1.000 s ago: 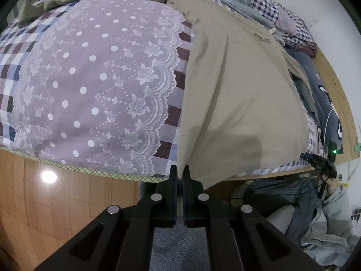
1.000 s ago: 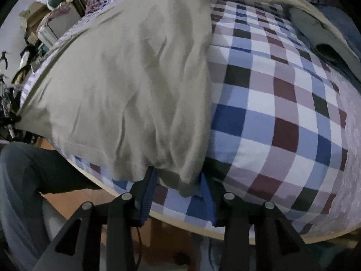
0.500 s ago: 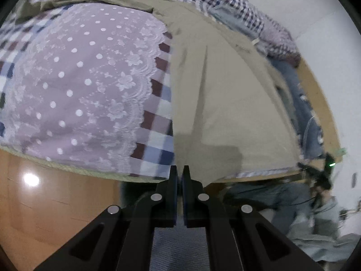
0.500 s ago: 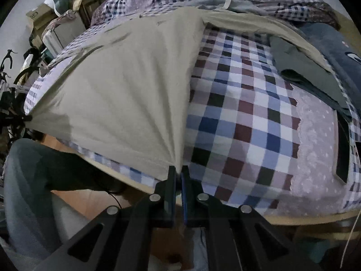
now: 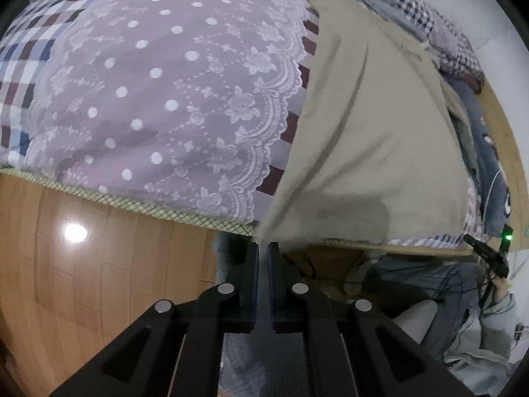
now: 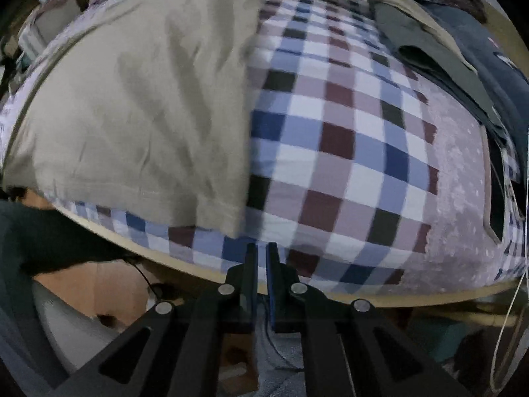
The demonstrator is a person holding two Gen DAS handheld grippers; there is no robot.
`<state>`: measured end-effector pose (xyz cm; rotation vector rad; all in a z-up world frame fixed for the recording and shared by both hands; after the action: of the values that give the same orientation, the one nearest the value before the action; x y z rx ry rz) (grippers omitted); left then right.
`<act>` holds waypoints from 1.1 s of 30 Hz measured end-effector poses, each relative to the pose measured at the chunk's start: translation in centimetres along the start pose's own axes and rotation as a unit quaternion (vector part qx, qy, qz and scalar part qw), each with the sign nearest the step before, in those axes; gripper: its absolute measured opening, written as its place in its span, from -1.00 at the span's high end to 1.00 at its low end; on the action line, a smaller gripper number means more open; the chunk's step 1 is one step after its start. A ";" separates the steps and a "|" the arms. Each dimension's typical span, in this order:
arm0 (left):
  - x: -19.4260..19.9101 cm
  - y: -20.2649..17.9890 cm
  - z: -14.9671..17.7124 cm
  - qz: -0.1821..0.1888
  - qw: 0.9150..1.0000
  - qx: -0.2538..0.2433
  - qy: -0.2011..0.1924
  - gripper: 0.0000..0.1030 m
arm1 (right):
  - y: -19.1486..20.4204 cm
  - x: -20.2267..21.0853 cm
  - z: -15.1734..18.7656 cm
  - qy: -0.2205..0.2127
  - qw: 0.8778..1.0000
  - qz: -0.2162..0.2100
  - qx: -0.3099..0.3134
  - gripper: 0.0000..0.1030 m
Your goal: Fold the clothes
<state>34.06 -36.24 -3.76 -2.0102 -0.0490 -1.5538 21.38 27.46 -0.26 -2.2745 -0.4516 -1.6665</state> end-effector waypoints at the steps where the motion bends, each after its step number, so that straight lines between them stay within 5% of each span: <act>1: 0.4 0.4 -0.1 0.013 1.000 0.009 -0.007 0.92 | -0.4 0.4 -0.1 -0.010 1.000 -0.002 -0.012 0.85; 5: 2.8 2.6 -1.4 0.073 0.994 0.066 -0.056 0.81 | -2.0 2.4 -0.4 -0.065 0.995 -0.020 -0.066 0.42; 8: 5.0 4.2 -2.9 0.116 0.980 0.114 -0.117 0.06 | -2.3 4.6 -0.9 -0.120 0.989 -0.030 -0.086 0.16; 10: 6.8 5.7 -4.4 0.147 0.962 0.153 -0.171 -0.59 | -2.2 5.8 -1.1 -0.145 0.985 -0.039 -0.089 0.07; 16: 10.3 9.7 -8.6 0.213 0.897 0.261 -0.286 -0.67 | -1.3 6.8 -1.2 -0.180 0.973 -0.059 -0.129 -0.49; 22: 12.9 13.0 -15.5 0.213 0.868 0.302 -0.332 -0.68 | -1.0 5.6 -2.8 -0.161 0.976 -0.046 -0.136 -0.53; 27: 14.5 16.3 -21.7 0.190 0.854 0.321 -0.364 -0.68 | -0.2 4.2 -4.1 -0.143 0.980 -0.039 -0.135 -0.53; 33: 13.6 18.8 -26.2 0.141 0.862 0.329 -0.359 -0.68 | 2.0 3.0 -6.5 -0.126 0.984 -0.028 -0.118 -0.53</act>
<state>22.60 -68.34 4.14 -1.7925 -0.4851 -0.4313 17.44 23.27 4.44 -2.6881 -0.3924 -1.5334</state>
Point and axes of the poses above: each gripper's, at about its wrist camera, not at the fingertips, and x roughly against the way its jaws point, y to its left, z to its underside, the point moved 7 cm from there along -x, roughly the way its jaws point, and after that the axes turned 6 degrees about x, right-handed, at the moved point
